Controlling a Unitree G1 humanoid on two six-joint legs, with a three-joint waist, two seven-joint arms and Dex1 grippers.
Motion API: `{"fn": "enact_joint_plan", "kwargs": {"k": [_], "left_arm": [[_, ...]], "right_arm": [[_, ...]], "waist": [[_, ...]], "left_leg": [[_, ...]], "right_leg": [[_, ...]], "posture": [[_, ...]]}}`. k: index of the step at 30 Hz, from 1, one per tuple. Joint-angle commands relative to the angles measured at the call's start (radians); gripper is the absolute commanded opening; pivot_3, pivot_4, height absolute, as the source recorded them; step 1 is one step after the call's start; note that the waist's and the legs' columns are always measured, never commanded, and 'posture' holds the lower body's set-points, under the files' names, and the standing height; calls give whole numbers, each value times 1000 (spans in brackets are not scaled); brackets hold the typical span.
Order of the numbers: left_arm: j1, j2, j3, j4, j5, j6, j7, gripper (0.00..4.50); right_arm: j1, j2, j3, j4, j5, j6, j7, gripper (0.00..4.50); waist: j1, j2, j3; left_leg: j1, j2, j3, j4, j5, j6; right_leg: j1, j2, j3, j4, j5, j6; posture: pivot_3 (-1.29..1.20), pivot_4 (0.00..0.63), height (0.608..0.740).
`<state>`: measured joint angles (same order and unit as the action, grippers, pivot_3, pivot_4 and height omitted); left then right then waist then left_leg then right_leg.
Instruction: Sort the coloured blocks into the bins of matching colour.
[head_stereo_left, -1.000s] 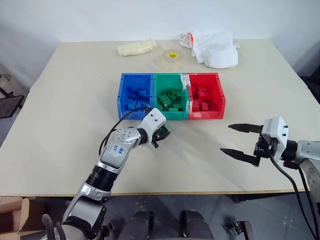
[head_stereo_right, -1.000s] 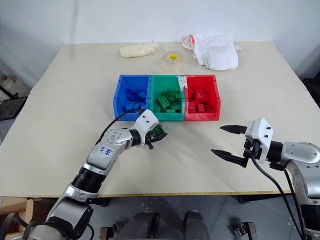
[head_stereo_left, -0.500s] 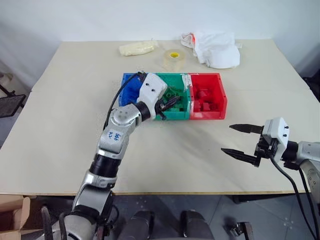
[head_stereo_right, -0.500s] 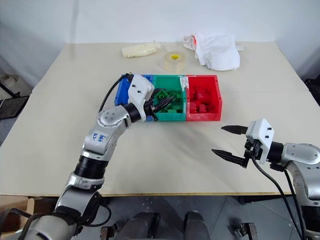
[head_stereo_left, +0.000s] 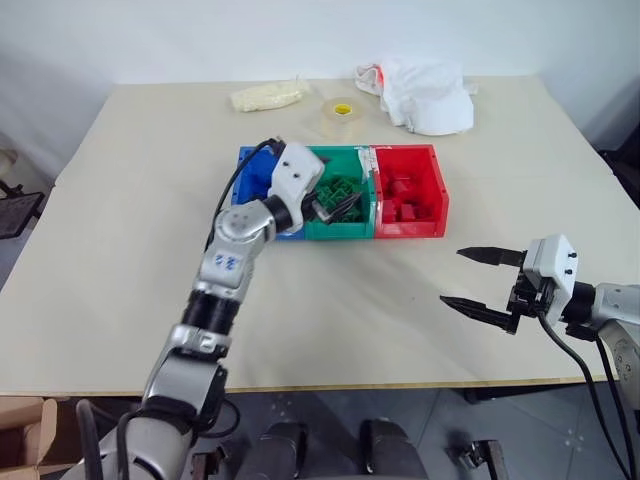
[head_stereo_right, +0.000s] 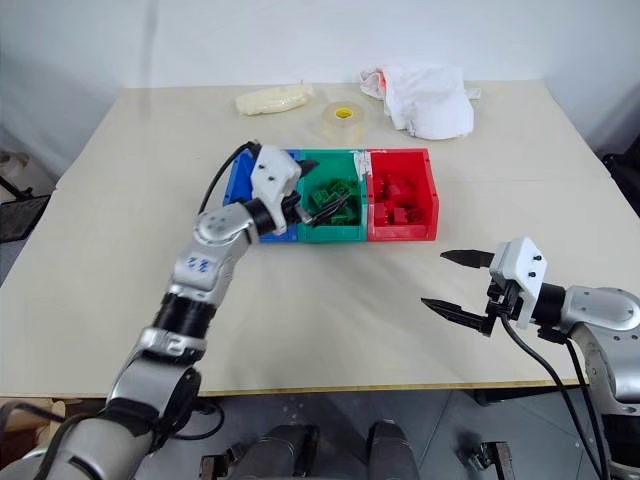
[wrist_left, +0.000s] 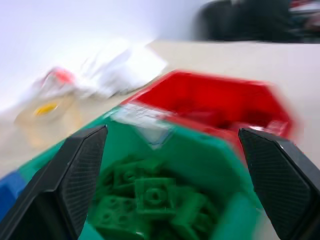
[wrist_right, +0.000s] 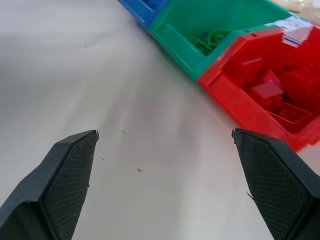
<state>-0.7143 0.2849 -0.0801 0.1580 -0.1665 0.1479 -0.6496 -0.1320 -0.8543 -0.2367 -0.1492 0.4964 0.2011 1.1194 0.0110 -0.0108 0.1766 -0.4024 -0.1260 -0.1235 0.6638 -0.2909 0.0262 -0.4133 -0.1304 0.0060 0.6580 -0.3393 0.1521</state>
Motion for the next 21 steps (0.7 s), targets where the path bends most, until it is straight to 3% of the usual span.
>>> {"fn": "enact_joint_plan", "kwargs": {"k": [1,4,9,12,21], "left_arm": [[114,91,28,-229,-131,109,-132,4457],[286,220,129,-388,-319,150,-302,4457],[387,384,192,-387,-378,228,-406,4457],[433,463,251,-262,-332,141,-468,4457],[348,461,278,-90,-304,43,-452,4457]], "right_arm": [[-28,-10,-14,5,11,-4,15,4500],[-79,-16,9,52,-1,-11,45,4500],[-148,-25,38,132,-27,-32,92,4500],[-192,-31,50,184,-46,-46,123,4500],[-268,-48,70,308,-106,-103,177,4500]], "waist": [[2,0,0],[-8,1,0],[3,2,-1],[6,2,-1],[12,1,-1]], "left_leg": [[0,0,-1,0,0,0],[1,0,0,1,0,0],[1,0,-2,1,0,0],[1,-1,-2,1,0,0],[1,-1,-2,0,0,0]], "right_leg": [[0,0,0,-1,0,0],[0,-1,1,-1,0,0],[2,-1,0,-4,0,-1],[3,-1,0,-5,0,-1],[2,-1,-1,-5,0,-1]], "posture": [[0,150,740],[0,150,740],[0,150,740],[0,150,740],[0,150,740]]}}
